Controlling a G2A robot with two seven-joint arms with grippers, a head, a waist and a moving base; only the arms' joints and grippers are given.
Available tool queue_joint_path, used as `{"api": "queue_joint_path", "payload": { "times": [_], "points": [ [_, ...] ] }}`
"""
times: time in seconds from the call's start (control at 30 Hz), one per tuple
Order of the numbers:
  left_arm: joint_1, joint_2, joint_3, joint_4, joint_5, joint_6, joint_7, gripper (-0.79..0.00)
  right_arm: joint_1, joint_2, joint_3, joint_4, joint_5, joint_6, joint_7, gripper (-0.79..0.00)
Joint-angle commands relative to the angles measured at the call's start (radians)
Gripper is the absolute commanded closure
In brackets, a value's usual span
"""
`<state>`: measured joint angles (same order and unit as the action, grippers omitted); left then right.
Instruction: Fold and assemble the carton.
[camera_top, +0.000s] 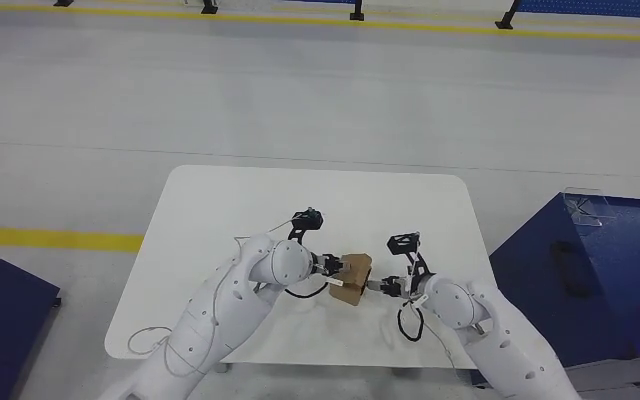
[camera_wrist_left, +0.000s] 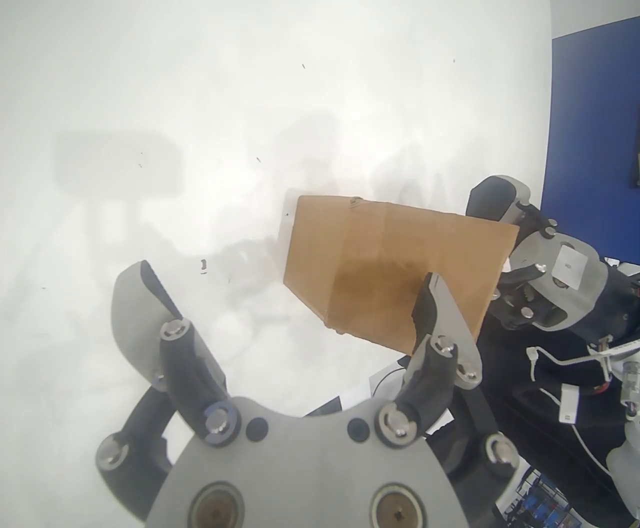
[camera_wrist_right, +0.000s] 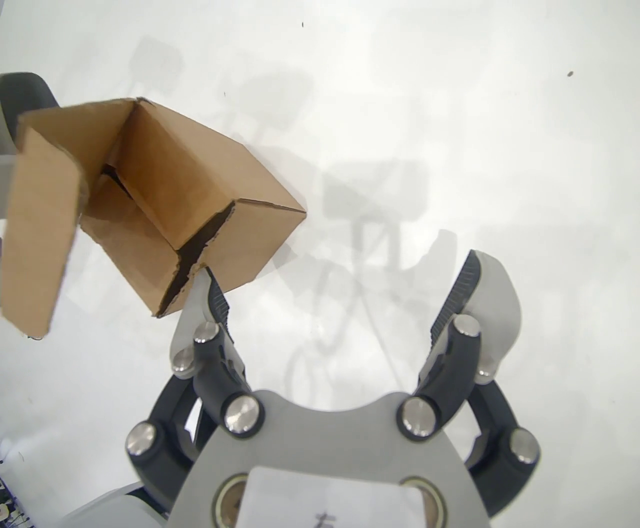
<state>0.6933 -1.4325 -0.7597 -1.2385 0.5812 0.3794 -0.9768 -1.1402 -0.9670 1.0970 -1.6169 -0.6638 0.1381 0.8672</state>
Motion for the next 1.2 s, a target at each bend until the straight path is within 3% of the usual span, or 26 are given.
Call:
{"api": "queue_joint_path", "payload": {
  "times": [0.0, 0.1, 0.23, 0.33, 0.63, 1.17],
  "points": [
    [-0.004, -0.004, 0.007, 0.010, 0.002, 0.001, 0.001, -0.785, -0.004, 0.003, 0.028, 0.001, 0.021, -0.008, 0.003, -0.785],
    [-0.009, -0.009, 0.010, 0.019, -0.001, 0.003, 0.002, -0.785, -0.013, 0.010, 0.085, 0.001, 0.071, -0.045, 0.009, -0.785],
    [-0.010, -0.013, 0.011, 0.023, 0.004, 0.003, 0.004, -0.785, -0.050, 0.021, 0.165, -0.020, 0.189, -0.169, 0.029, -0.785],
    [-0.008, -0.014, 0.009, 0.023, 0.002, 0.001, 0.001, -0.785, -0.085, 0.026, 0.186, -0.050, 0.171, -0.203, -0.004, -0.785],
    [-0.003, -0.021, 0.009, 0.025, 0.003, 0.000, -0.003, -0.785, -0.092, 0.014, 0.125, -0.077, 0.069, -0.122, -0.058, -0.785],
    [-0.008, -0.033, 0.009, 0.047, 0.000, -0.020, -0.024, -0.785, -0.049, -0.007, 0.056, -0.051, 0.001, -0.088, -0.076, -0.785]
  ]
}}
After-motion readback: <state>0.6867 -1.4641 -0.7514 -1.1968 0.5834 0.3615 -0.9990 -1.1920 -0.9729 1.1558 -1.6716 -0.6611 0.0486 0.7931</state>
